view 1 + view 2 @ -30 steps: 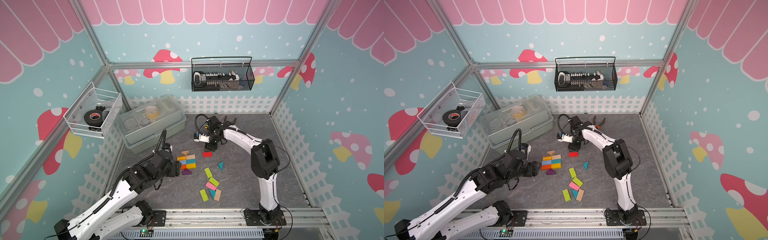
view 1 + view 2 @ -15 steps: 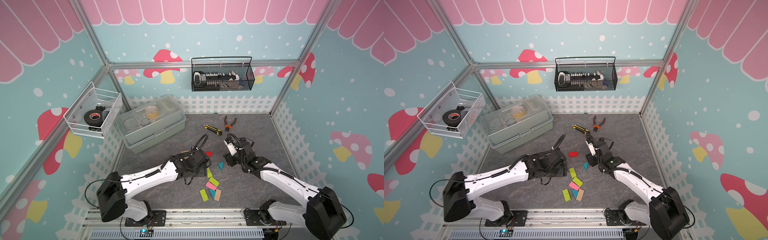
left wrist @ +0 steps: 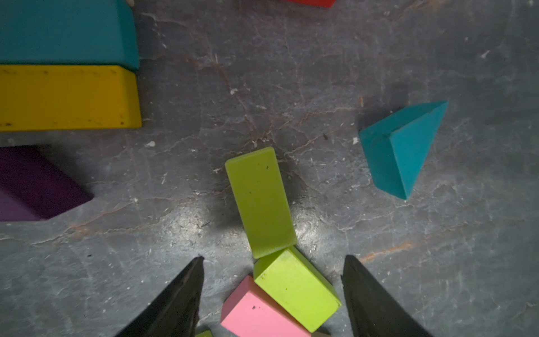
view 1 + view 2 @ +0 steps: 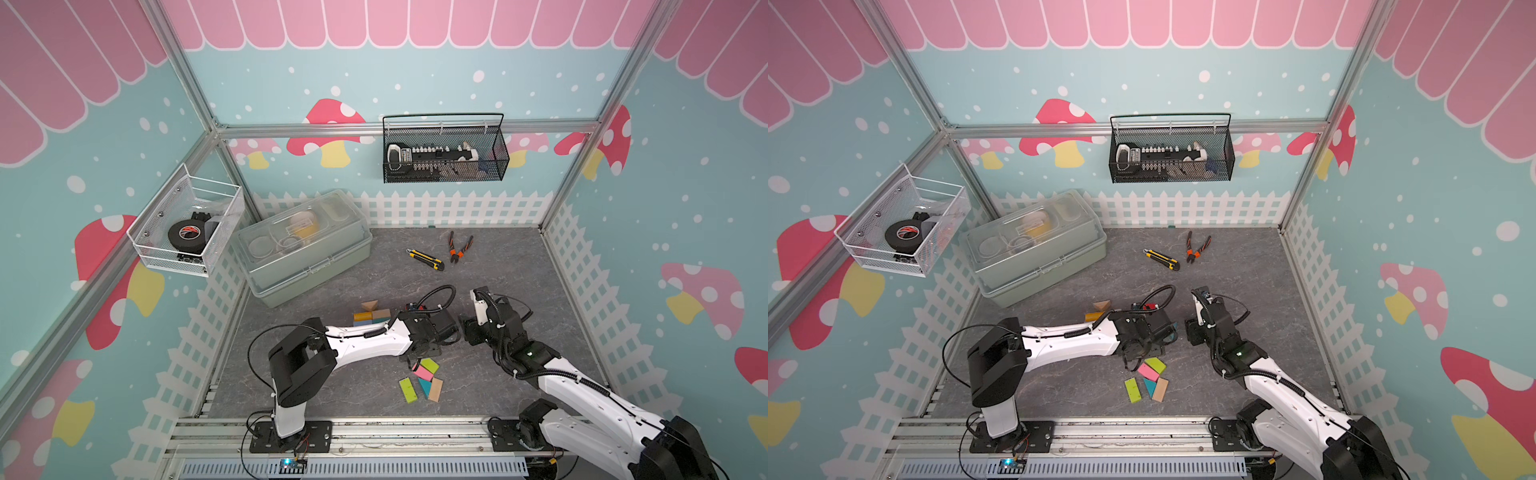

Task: Assemble a piece of candy with building blocks
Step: Pick up the building block from the center of the board.

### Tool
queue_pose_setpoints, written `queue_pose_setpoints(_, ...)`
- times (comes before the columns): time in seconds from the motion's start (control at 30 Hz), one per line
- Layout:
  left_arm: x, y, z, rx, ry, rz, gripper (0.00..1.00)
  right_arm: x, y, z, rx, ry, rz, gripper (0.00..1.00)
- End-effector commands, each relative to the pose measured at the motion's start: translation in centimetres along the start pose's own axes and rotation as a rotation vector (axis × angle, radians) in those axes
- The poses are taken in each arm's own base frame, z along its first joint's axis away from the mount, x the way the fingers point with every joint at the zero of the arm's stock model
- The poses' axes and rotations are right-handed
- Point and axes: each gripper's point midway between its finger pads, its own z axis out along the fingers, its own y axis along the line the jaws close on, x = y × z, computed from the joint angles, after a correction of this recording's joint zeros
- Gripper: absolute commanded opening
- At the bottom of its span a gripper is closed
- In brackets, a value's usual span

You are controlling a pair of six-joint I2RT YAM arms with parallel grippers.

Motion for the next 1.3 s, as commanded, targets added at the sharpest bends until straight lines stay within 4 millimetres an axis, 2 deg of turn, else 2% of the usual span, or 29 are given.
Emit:
queue_pose_setpoints(0.0, -0.7, -0.2, 0.9, -0.04, -0.018, -0.064, 0.73, -0.6, 0.3, -0.4, -0.022, -0.039, 0.051, 0.65)
queue_pose_setpoints(0.17, -1.3, 0.2, 2.5, -0.098, -0.005, -0.065, 0.7, -0.7, 0.3, -0.8, -0.027, -0.055, 0.058, 0.65)
queue_pose_setpoints(0.4, -1.6, 1.3, 3.8, -0.137, 0.001, -0.06, 0.63, -0.7, 0.3, -0.9, -0.033, -0.062, 0.062, 0.65)
queue_pose_setpoints(0.6, -1.6, 1.2, 4.3, -0.142, 0.009, -0.04, 0.46, -0.6, 0.5, -0.8, -0.038, -0.051, 0.061, 0.64)
queue_pose_setpoints(0.8, -2.5, 0.9, 3.5, -0.131, -0.021, 0.015, 0.27, -0.4, 0.4, -0.6, -0.03, -0.047, 0.061, 0.64)
queue_pose_setpoints(0.93, -4.4, -0.4, 2.3, -0.099, -0.069, 0.147, 0.21, -0.2, 0.4, -0.5, -0.033, -0.037, 0.062, 0.64)
queue_pose_setpoints(1.0, -6.2, -1.4, 0.9, -0.092, -0.126, 0.259, 0.18, -0.2, 0.4, -0.5, -0.03, -0.036, 0.062, 0.64)
queue_pose_setpoints(1.13, -9.9, -2.3, -2.1, -0.098, -0.234, 0.457, 0.19, -0.4, 0.1, -0.6, -0.018, -0.045, 0.072, 0.64)
queue_pose_setpoints(1.27, -13.2, -4.0, -3.1, -0.069, -0.279, 0.684, 0.21, -0.4, -0.1, -0.7, -0.006, -0.064, 0.078, 0.64)
